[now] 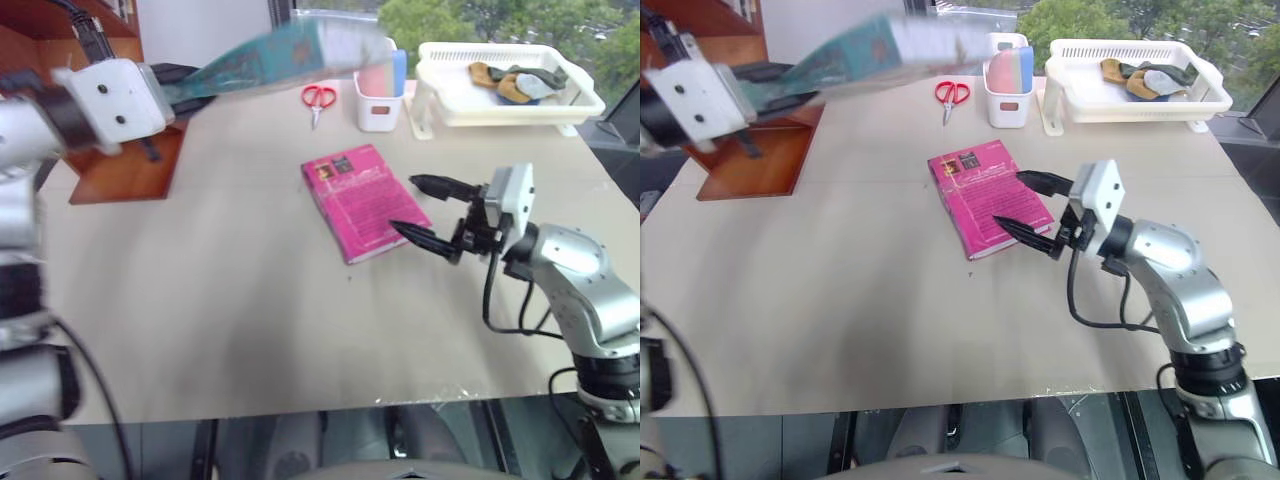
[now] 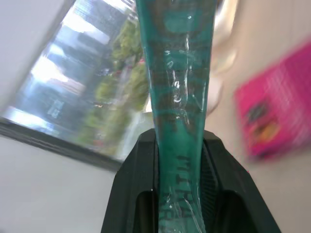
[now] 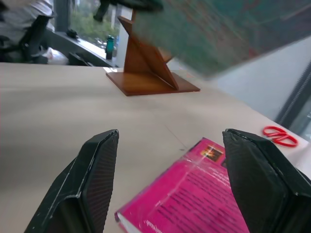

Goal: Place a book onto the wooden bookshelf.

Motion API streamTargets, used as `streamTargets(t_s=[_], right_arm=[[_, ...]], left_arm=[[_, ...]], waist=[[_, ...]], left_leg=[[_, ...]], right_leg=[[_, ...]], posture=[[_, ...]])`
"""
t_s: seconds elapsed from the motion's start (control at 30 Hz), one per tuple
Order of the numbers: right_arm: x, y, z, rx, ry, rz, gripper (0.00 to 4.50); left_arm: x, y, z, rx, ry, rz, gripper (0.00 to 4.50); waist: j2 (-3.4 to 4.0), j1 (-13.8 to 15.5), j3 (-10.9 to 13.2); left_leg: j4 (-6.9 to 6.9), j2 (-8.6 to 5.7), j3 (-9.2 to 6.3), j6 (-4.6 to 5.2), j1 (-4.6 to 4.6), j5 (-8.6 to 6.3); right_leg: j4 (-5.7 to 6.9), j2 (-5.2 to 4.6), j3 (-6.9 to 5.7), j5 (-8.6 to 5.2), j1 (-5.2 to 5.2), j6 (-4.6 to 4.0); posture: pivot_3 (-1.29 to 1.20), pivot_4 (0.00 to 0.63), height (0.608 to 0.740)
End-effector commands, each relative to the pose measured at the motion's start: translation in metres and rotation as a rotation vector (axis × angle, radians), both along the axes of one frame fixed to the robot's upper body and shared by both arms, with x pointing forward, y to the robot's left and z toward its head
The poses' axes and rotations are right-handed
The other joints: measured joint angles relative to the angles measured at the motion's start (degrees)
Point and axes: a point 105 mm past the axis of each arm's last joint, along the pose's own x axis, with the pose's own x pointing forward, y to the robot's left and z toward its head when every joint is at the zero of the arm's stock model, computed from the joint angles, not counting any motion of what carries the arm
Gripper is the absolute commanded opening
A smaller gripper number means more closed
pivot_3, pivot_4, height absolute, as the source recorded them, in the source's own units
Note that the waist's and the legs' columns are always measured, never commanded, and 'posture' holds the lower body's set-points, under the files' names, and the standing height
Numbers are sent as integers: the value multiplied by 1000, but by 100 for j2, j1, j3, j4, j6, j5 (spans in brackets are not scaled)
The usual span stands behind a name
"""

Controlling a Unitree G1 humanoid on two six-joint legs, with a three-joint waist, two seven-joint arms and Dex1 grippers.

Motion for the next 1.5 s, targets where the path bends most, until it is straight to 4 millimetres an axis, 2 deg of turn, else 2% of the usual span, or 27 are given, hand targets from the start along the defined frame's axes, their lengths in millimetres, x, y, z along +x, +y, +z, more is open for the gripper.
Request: streamTargets(t_s=[0.03, 0.17, 0.23, 0.3, 0.4, 0.7, 1.17, 1.2, 1.27, 1.3, 1.4, 1.43, 1.47, 1.5], right_arm=[[1, 8, 11, 26, -56, 50, 3519], [5, 12, 12, 35, -60, 76, 3519], [8, 14, 10, 37, -65, 77, 3519], [9, 15, 10, 50, -69, 79, 3519], [7, 17, 10, 64, -74, 86, 3519], [4, 20, 6, 87, -68, 72, 3519], [-5, 18, 0, 88, -49, 64, 3519], [-4, 17, 0, 86, -47, 65, 3519], [-2, 16, -1, 84, -42, 65, 3519], [-1, 15, -2, 82, -39, 65, 3519], [1, 11, -5, 78, -29, 66, 3519], [2, 9, -6, 77, -26, 66, 3519], [3, 9, -6, 77, -25, 66, 3519], [4, 7, -7, 76, -22, 66, 3519]], left_arm=[[-13, 57, 36, 230, -93, 233, 656], [-11, 100, 42, 272, -88, 371, 656], [-7, 125, 37, 268, -65, 462, 656], [-2, 143, 35, 260, -74, 547, 656], [7, 158, 24, 213, -51, 628, 656], [13, 176, 16, 204, -59, 740, 656], [16, 169, -4, 97, 19, 668, 656], [15, 170, -3, 83, 16, 666, 1353], [14, 171, -2, 66, 9, 669, 1869], [12, 172, -1, 62, 4, 671, 2422], [5, 178, 5, 41, -33, 681, 3556], [2, 181, 6, 26, -40, 689, 4134], [-1, 183, 6, 16, -44, 695, 4416], [-3, 186, 7, -2, -52, 701, 4416]], waist=[[36, 18, 2], [23, 47, 14], [23, 55, 14], [22, 48, 14], [17, 44, 16], [2, -99, 24], [2, -117, 24], [2, -117, 24], [2, -121, 24], [2, -121, 25], [-1, -114, 25], [-1, -118, 25], [-2, -126, 24], [-2, -126, 25]], left_leg=[[-6, -2, 7, 0, 0, 0], [-6, 4, 9, 1, -1, 0], [-4, 4, 9, 1, -2, 0], [3, 3, 9, 1, -4, 0], [9, 4, 7, 2, -7, 0], [5, 9, 8, 1, -11, 0], [8, 8, 13, 1, -8, 0], [8, 8, 13, 1, -5, 0], [11, 8, 14, 1, -4, 0], [15, 8, 14, 1, -3, 0], [26, 9, 13, 1, -4, 0], [33, 9, 13, 1, -5, 0], [34, 9, 13, 1, -4, 0], [38, 9, 14, 1, -4, 0]], right_leg=[[-6, 0, 9, 0, -1, 1], [-2, 3, 2, -2, -4, 1], [-2, -1, -2, -2, -3, 1], [2, -1, -4, -2, -1, 3], [6, -1, -6, -2, -3, 4], [9, 0, -6, -2, -11, 3], [22, -3, -3, -2, -14, 3], [26, -3, -1, -2, -13, 3], [34, -3, -1, -2, -14, 3], [41, -2, -1, -2, -14, 3], [52, -1, -1, -2, -15, 3], [58, -1, -1, -3, -15, 3], [59, -2, 0, -2, -15, 3], [66, -2, 3, -3, -16, 3]], posture=[[0, 150, 740], [0, 150, 740], [0, 150, 740], [0, 150, 740], [0, 150, 740], [0, 150, 740], [0, 150, 740], [0, 150, 740], [0, 150, 740], [0, 150, 740], [0, 150, 740], [0, 150, 740], [0, 150, 740], [0, 150, 740]])
